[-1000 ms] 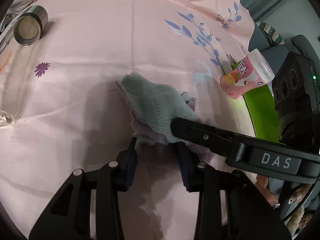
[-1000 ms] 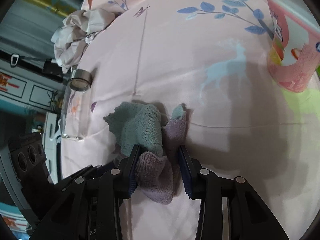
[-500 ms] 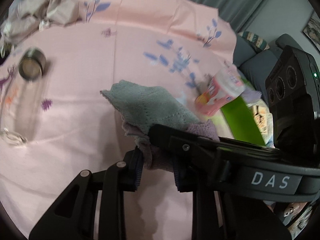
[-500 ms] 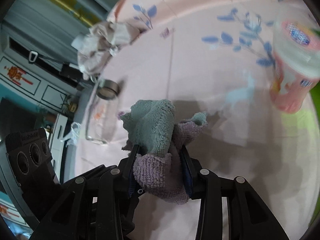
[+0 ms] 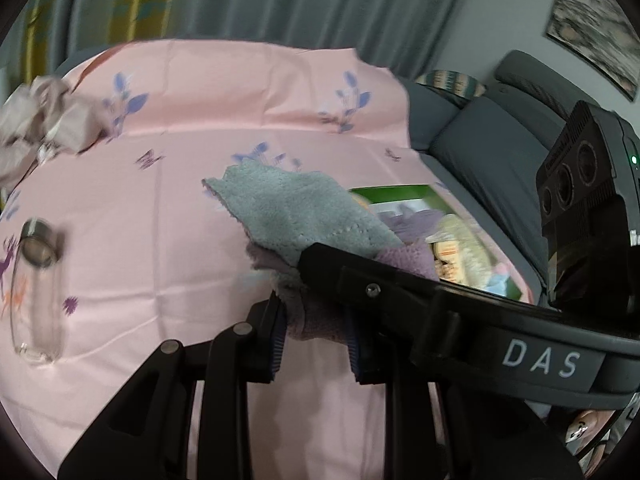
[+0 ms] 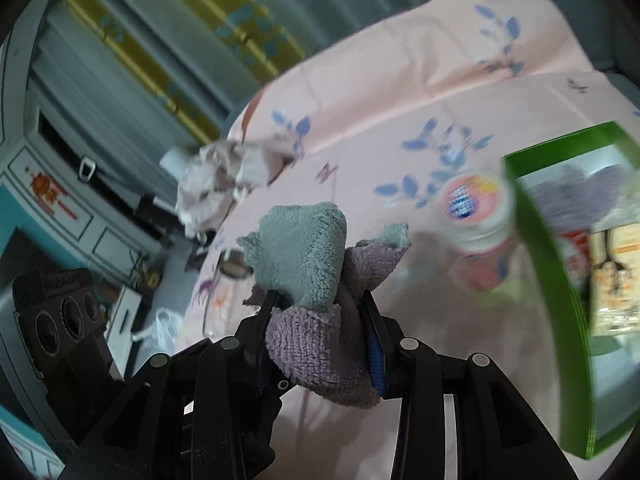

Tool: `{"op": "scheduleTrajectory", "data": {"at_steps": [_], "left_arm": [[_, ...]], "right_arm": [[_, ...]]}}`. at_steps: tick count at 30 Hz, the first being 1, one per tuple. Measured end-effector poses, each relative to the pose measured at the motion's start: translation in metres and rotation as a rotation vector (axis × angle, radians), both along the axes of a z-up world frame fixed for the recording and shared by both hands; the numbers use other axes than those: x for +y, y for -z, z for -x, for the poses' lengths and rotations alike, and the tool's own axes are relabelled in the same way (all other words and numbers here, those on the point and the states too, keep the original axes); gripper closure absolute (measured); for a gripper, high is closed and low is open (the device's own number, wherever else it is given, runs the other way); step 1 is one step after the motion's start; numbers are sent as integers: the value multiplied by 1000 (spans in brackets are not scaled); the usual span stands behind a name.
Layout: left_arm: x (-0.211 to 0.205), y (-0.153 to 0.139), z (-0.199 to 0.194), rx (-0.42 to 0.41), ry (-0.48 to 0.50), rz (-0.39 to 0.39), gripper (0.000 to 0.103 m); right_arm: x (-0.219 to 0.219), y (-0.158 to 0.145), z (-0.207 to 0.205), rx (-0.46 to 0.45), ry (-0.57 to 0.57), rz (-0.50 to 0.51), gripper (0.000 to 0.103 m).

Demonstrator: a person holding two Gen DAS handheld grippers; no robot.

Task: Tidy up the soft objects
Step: 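Carry the grey-purple towel into the green box and open the right gripper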

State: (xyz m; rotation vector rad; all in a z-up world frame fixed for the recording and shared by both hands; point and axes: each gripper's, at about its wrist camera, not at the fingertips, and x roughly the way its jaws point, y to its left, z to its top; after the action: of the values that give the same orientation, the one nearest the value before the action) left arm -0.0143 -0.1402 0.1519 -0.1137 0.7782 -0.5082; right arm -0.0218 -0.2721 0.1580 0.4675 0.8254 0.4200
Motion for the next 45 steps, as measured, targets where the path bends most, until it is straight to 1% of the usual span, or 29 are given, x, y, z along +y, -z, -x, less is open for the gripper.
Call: {"op": "scheduleTrajectory", "data": {"at_steps": [5, 8, 13, 16, 20, 24, 32, 37, 41, 43, 45], "left_arm": [[-38, -10, -2, -32, 86, 24, 81], [-66, -11, -5, -30, 164, 43, 81], [-106, -6, -8, -19, 274, 58, 81], [-128, 2, -13, 14, 316, 68, 81], [-156, 15, -20, 85, 352, 50, 81], [-174, 29, -21, 141, 363, 24, 81], [-190, 55, -28, 247, 358, -8, 81], [-197, 62, -31, 271, 347, -34, 81], [-203, 65, -31, 256, 336, -68, 80], [-204, 65, -30, 243, 338, -80, 77], [-203, 65, -28, 234, 345, -73, 73]], "right_arm": [[-43, -13, 13, -51, 118, -25, 62], [-65, -18, 24, -76, 213, -12, 62], [-102, -15, 35, -78, 339, -7, 62], [-124, -12, 40, -67, 407, -2, 62], [-150, -2, 40, -18, 473, -6, 62], [-168, 13, 36, 46, 511, -14, 62], [-186, 39, 29, 150, 529, -31, 62], [-194, 48, 25, 174, 534, -49, 62], [-198, 57, 21, 197, 542, -52, 62], [-199, 59, 19, 203, 546, -50, 62], [-199, 60, 19, 204, 546, -55, 62]]}}
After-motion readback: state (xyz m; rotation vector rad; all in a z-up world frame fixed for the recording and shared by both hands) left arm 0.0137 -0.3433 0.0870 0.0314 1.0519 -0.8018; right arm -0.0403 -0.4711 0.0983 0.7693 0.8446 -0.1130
